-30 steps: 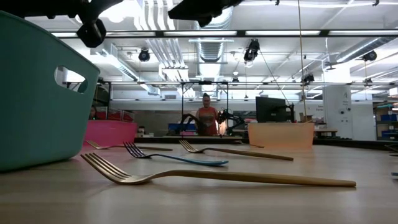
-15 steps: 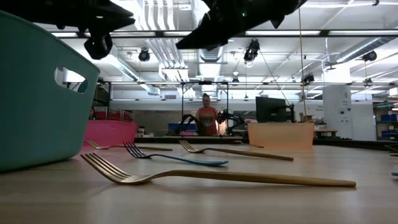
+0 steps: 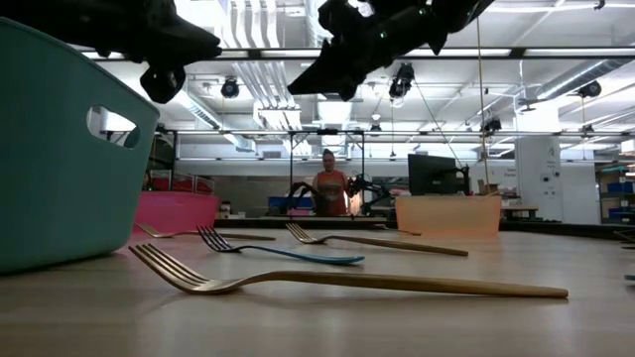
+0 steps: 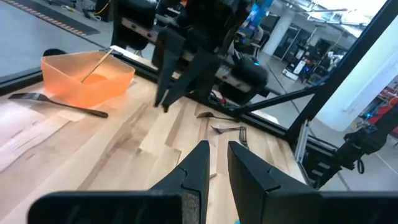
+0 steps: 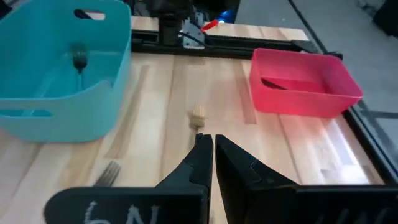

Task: Sort silverware by color (type)
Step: Put the gold fork into the orange bin

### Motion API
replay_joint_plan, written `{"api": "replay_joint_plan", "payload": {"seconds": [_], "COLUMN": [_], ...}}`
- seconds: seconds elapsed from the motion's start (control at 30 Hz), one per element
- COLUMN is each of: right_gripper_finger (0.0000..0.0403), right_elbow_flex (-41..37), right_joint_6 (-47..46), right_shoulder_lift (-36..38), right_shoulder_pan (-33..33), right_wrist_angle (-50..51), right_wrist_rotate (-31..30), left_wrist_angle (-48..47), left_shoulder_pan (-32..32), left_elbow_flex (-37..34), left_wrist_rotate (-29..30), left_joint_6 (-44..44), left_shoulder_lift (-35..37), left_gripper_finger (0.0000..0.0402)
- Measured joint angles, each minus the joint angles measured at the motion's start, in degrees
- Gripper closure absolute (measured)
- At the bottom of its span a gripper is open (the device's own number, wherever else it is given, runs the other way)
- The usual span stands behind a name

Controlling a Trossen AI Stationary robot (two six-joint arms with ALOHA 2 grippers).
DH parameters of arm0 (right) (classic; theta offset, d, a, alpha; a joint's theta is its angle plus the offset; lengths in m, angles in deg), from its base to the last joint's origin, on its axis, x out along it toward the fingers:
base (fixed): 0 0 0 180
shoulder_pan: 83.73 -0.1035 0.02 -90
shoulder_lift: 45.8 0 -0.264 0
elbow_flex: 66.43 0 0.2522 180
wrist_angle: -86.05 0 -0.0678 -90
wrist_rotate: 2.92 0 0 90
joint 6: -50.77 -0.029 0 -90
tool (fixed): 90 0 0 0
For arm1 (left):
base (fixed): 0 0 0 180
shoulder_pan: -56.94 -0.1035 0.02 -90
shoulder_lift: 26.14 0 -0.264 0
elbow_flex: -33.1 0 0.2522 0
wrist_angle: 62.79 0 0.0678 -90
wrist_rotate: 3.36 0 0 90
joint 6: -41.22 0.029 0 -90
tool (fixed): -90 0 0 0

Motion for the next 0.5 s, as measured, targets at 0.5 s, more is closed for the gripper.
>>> {"api": "replay_joint_plan", "payload": {"seconds": [0.5], "right_gripper_finger": [0.0394], "right_elbow_flex": [9.18], "right_joint_6": [-23.65], "right_shoulder_lift": [-0.33], "right_shoulder_pan": [-1.98], "right_wrist_angle": [33.43], "right_wrist_rotate": [-0.47], "left_wrist_angle": [-4.42], "left_shoulder_pan": [0.0], "left_elbow_flex": [0.0], "left_wrist_rotate": [0.11], "left_joint_6": [2.1], "left_shoulder_lift": [-0.97], "left_gripper_finger": [0.0362]}}
